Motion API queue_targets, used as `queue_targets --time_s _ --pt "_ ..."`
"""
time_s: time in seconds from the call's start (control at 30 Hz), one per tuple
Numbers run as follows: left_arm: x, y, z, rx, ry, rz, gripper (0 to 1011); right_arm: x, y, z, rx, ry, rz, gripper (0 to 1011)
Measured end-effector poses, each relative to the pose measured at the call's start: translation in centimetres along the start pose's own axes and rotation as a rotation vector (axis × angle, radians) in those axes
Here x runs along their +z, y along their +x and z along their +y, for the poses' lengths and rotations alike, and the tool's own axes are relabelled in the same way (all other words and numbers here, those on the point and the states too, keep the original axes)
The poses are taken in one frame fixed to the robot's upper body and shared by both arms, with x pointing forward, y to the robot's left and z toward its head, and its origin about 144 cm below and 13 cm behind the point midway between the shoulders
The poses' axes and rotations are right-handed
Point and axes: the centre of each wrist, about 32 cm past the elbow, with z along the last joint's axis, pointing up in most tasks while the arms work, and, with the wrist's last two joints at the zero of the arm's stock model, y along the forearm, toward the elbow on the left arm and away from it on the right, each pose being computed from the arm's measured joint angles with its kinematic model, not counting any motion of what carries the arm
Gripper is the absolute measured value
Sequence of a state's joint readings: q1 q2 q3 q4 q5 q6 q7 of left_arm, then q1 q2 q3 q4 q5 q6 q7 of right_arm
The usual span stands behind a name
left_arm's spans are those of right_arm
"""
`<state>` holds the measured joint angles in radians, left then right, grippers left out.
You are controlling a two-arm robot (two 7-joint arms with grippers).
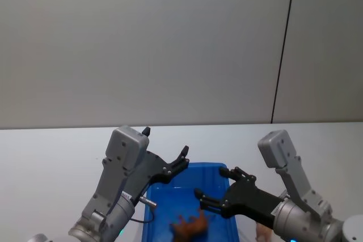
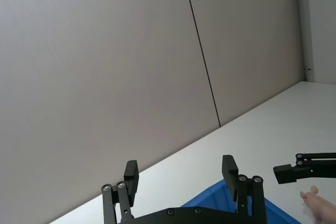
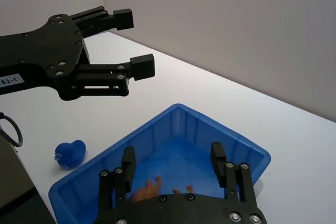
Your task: Pick up the two dolls from the table and place them into the box.
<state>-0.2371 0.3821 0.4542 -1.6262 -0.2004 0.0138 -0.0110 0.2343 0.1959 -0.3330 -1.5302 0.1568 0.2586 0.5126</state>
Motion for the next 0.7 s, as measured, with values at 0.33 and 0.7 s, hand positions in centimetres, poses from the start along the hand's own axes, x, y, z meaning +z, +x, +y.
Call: queue_targets --time_s 0.33,0.7 --pt "0.0 0.0 0.0 0.000 0.000 0.000 1001 -0.7 0.4 -1.2 -0.044 0.000 0.000 1001" --pt "0.0 0.0 0.0 0.000 0.000 0.000 1001 -2.3 0.8 -4.2 -0.151 -0.019 0.011 1001"
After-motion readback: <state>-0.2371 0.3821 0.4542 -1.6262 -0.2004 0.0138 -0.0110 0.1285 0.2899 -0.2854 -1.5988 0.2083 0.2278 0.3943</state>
